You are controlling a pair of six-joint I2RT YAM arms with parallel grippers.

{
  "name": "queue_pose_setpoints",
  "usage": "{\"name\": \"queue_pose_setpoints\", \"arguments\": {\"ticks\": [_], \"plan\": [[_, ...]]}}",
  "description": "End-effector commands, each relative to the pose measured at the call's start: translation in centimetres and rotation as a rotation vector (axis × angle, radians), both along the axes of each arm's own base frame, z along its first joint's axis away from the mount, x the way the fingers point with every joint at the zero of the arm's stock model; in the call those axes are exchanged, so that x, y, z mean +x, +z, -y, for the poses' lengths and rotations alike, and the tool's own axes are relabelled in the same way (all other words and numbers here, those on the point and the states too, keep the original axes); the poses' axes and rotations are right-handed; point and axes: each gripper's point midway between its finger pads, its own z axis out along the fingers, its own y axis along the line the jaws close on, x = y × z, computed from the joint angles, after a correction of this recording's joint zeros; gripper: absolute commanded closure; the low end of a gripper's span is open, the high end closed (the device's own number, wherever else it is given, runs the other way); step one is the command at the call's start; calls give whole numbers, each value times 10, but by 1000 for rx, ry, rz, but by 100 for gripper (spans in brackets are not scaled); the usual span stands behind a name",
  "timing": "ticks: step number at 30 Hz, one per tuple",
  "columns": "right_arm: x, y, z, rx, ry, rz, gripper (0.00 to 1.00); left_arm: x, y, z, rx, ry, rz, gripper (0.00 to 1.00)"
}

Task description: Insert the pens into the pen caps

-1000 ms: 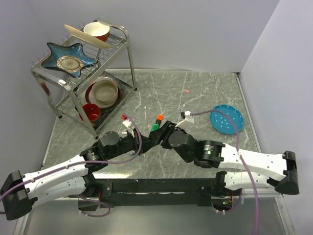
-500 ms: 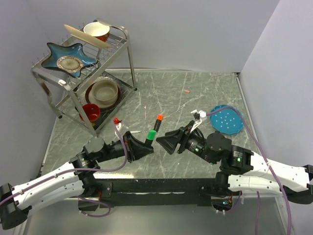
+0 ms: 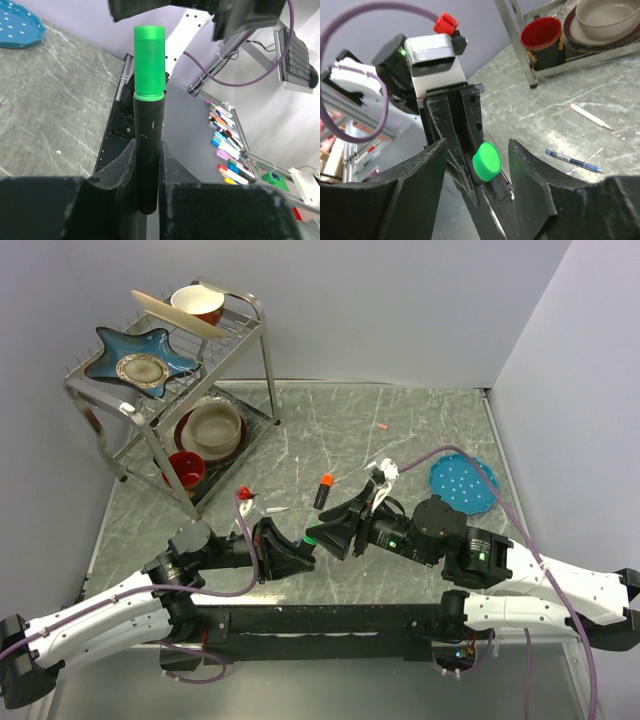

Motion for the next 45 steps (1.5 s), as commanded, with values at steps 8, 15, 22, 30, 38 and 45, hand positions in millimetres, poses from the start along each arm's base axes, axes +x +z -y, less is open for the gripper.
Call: {"name": "queue_pose_setpoints", "arguments": {"ticks": [8,15,22,30,38,45], "plan": [[-9,-5,-3,27,58,0,57,-6,15,1,-52,-45,55,99],[-16,-21,-5,39,87,-43,83,-1,19,4,-61,-22,58,99],[-28,-52,-11,18,144,-116,100,30,18,10,-18,123,30,99],[-36,-84,-6,25,162,-176,87,27,31,16,-73,88,53,99],[-31,-55,2,73,130,-119,57,4,36,18,-118,-50,73,99],[-26,-35,5,83,107,-81,43,-4,34,15,-120,-89,74,99]]}}
